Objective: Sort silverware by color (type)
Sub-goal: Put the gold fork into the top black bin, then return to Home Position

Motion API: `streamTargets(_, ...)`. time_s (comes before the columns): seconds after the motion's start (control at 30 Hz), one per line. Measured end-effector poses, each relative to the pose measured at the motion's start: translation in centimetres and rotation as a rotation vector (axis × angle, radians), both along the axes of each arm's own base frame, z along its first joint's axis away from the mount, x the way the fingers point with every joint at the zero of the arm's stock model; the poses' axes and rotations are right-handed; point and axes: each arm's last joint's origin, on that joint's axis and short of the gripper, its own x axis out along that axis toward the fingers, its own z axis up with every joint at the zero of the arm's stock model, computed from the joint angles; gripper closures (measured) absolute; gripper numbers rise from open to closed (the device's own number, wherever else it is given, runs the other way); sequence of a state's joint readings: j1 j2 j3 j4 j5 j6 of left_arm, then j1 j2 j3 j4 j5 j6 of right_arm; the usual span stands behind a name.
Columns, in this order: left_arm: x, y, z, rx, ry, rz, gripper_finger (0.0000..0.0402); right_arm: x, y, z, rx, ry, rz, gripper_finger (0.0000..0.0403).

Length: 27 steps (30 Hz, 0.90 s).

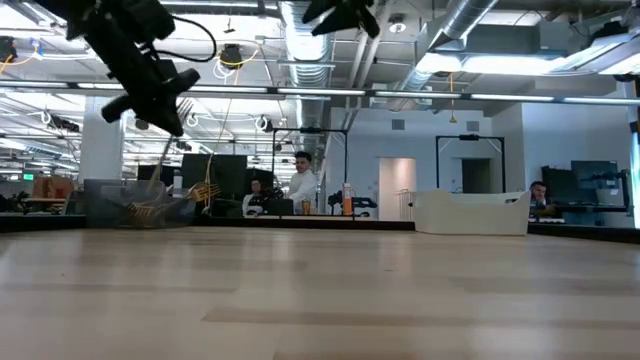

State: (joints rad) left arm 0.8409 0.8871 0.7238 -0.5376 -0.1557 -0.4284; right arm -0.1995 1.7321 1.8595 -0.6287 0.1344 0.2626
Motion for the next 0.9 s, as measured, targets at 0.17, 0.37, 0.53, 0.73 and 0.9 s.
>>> streamTargets(0.17,-0.2,1.8,0.8,0.042,-0.100,0.037,0.0401,-0.8,-1.9,-0.6,-0.038,0.091,0.016,0.0233)
streamTargets(0.37,-0.8,3.6,3.4,0.082,-0.036,0.079,0.0401,-1.3,-4.7,-0.5,-0.082,0.078,0.009,0.0233)
streamTargets(0.53,-0.8,5.6,2.7,0.026,0.060,0.113,0.0401,-1.9,-7.3,-0.2,-0.054,0.018,0.018,0.0233)
streamTargets(0.73,-0.5,6.9,0.3,-0.115,0.123,0.146,0.0384,-2.5,-8.2,-0.5,-0.036,0.043,0.001,0.0233)
streamTargets(0.9,-0.3,7.1,-0.3,-0.149,0.138,0.154,0.0331,-2.9,-8.4,-0.9,-0.008,0.094,-0.002,0.0233)
